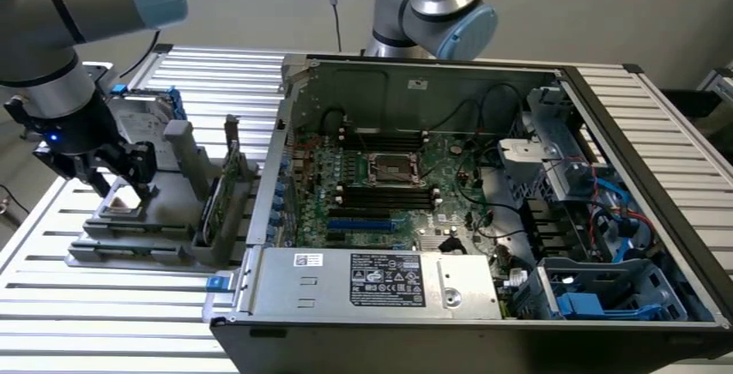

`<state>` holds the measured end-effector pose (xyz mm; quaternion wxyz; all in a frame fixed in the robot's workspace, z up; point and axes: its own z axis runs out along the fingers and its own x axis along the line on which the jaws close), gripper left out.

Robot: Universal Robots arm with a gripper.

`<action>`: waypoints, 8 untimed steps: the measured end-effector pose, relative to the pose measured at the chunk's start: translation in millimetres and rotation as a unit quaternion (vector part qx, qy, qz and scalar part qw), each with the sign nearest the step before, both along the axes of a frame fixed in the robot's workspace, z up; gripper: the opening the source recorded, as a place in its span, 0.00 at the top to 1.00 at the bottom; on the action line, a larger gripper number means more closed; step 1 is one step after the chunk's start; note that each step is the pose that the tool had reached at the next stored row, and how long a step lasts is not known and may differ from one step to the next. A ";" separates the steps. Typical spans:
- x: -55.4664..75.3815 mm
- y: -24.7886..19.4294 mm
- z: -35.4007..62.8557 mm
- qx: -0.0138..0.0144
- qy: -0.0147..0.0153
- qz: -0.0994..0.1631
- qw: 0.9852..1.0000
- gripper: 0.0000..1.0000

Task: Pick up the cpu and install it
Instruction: 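Pick up the cpu and move it towards the insertion slot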

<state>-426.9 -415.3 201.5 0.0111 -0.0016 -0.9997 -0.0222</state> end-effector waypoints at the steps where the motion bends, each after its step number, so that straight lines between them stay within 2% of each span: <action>1: 0.0 -0.2 -0.3 0.000 0.000 -0.002 1.000 0.38; 8: 0.0 -1.4 -2.1 0.002 0.002 -0.015 1.000 0.38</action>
